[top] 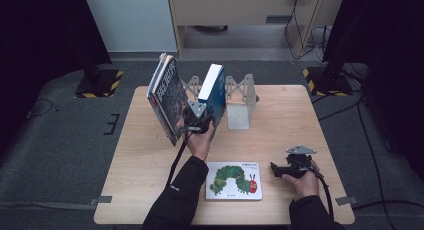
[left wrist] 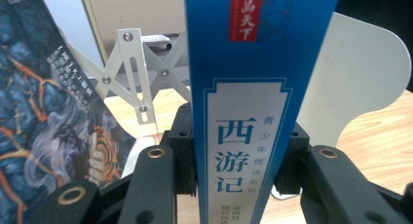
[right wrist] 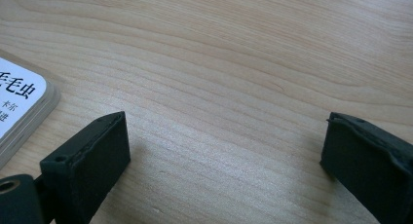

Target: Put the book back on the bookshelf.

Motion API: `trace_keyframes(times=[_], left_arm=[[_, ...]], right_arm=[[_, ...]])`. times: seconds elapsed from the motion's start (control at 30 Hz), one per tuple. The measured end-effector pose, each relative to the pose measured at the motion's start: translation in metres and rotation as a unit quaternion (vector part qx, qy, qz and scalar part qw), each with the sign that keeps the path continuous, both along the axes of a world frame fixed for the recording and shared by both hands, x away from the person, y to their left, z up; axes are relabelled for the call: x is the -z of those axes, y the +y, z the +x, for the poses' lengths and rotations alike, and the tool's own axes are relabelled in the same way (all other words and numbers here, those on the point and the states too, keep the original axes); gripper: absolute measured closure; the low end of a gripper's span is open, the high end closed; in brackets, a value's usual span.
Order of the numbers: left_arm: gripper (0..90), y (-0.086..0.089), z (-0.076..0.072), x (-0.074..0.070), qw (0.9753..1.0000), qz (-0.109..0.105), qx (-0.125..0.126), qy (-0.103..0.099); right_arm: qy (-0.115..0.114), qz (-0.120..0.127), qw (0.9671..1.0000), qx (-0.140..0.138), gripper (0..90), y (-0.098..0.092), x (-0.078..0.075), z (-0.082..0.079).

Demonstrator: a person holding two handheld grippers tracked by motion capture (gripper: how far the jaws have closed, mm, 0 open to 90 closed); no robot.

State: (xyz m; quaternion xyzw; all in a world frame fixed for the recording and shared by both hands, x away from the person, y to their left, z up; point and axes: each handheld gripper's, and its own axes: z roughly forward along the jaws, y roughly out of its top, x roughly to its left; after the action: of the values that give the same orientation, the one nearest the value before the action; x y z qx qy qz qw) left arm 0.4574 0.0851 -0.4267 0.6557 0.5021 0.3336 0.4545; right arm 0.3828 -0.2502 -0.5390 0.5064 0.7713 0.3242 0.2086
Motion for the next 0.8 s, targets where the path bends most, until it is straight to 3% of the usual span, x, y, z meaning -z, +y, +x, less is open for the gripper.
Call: trace_keyframes(times=[0.27,0.53,0.7,0.8], left_arm=[[60.1,-0.01,0.016,-0.002,0.9999,-0.001,0.003,0.011],[56.8,-0.015,0.024,-0.001,0.9991,-0.025,0.029,0.018],[53.2,-0.009,0.02,0.005,0.9976,-0.043,0.053,0.012],[50.4,-0.004,0.014,0.01,0.9965,-0.042,0.07,0.017]], right_arm=[[0.001,0.0,1.0,0.0,3.8,0.0,0.0,0.0],[0.001,0.001,1.0,0.0,3.8,0.0,0.0,0.0],[0.001,0.001,1.0,0.0,3.8,0.0,0.0,0.0],[0.001,0.001,1.0,0.0,3.8,0.0,0.0,0.0]])
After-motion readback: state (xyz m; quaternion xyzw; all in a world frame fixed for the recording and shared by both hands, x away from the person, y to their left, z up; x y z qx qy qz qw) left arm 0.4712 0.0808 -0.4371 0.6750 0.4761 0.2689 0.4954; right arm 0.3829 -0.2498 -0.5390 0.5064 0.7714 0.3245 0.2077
